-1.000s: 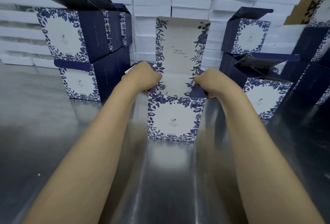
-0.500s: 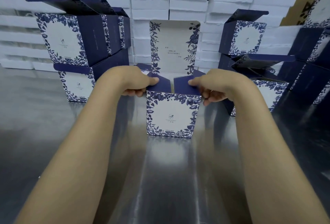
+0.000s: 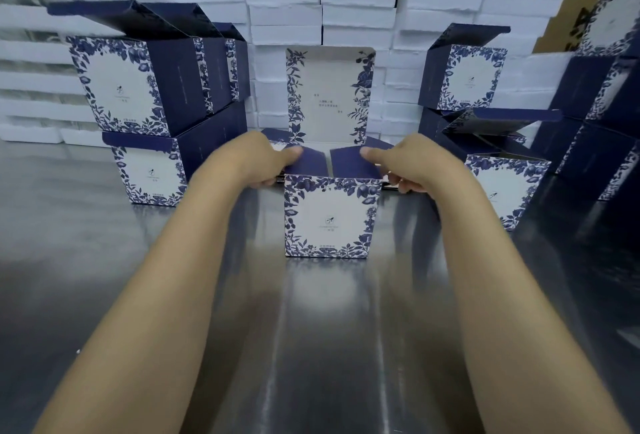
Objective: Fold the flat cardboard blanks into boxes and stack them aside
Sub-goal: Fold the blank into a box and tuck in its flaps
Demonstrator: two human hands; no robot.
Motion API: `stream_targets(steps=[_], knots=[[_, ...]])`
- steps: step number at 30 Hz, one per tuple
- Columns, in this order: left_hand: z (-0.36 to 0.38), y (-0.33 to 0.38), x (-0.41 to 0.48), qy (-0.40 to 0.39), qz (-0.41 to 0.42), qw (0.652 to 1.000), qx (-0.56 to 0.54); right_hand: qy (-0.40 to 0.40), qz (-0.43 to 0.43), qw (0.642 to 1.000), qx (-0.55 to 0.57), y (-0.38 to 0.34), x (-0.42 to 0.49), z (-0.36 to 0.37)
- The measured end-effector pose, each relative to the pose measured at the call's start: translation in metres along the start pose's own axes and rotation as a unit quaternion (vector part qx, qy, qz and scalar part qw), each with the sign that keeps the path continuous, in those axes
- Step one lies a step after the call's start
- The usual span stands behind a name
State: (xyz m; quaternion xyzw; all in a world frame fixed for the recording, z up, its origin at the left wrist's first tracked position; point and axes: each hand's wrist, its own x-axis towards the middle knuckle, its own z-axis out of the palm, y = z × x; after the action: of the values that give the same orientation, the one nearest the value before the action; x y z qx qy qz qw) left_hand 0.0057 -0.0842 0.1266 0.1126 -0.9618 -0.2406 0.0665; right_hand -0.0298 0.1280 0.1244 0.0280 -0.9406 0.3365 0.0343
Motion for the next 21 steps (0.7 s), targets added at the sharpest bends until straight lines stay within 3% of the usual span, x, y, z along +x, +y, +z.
stream_targets(steps=[2,8,13,15,18,19,21], knots=[[-0.01,-0.004,-0.003,-0.021,0.005,1.0,0.018,-0.034,0.022,0.998,0.049,0.003,-0.005,-0.013],[-0.01,0.001,-0.008,-0.141,0.009,0.988,-0.059,-0.105,0.024,0.994,0.002,-0.001,-0.008,-0.012],[-0.002,0.008,-0.011,-0.132,0.02,0.988,-0.072,-0.084,-0.023,0.996,-0.014,-0.008,-0.005,0.009],[-0.003,0.006,-0.01,-0.135,0.032,0.989,-0.05,-0.1,-0.021,0.995,0.018,-0.005,-0.006,0.006],[-0.013,-0.007,-0.009,-0.202,0.019,0.973,-0.109,-0.155,-0.001,0.981,0.119,0.011,-0.006,-0.006],[-0.016,-0.012,-0.008,-0.203,0.009,0.969,-0.142,-0.144,0.007,0.978,0.152,0.017,-0.005,-0.009],[-0.015,-0.019,-0.002,-0.127,-0.014,0.973,-0.192,-0.07,0.025,0.976,0.203,0.025,0.0,-0.011]])
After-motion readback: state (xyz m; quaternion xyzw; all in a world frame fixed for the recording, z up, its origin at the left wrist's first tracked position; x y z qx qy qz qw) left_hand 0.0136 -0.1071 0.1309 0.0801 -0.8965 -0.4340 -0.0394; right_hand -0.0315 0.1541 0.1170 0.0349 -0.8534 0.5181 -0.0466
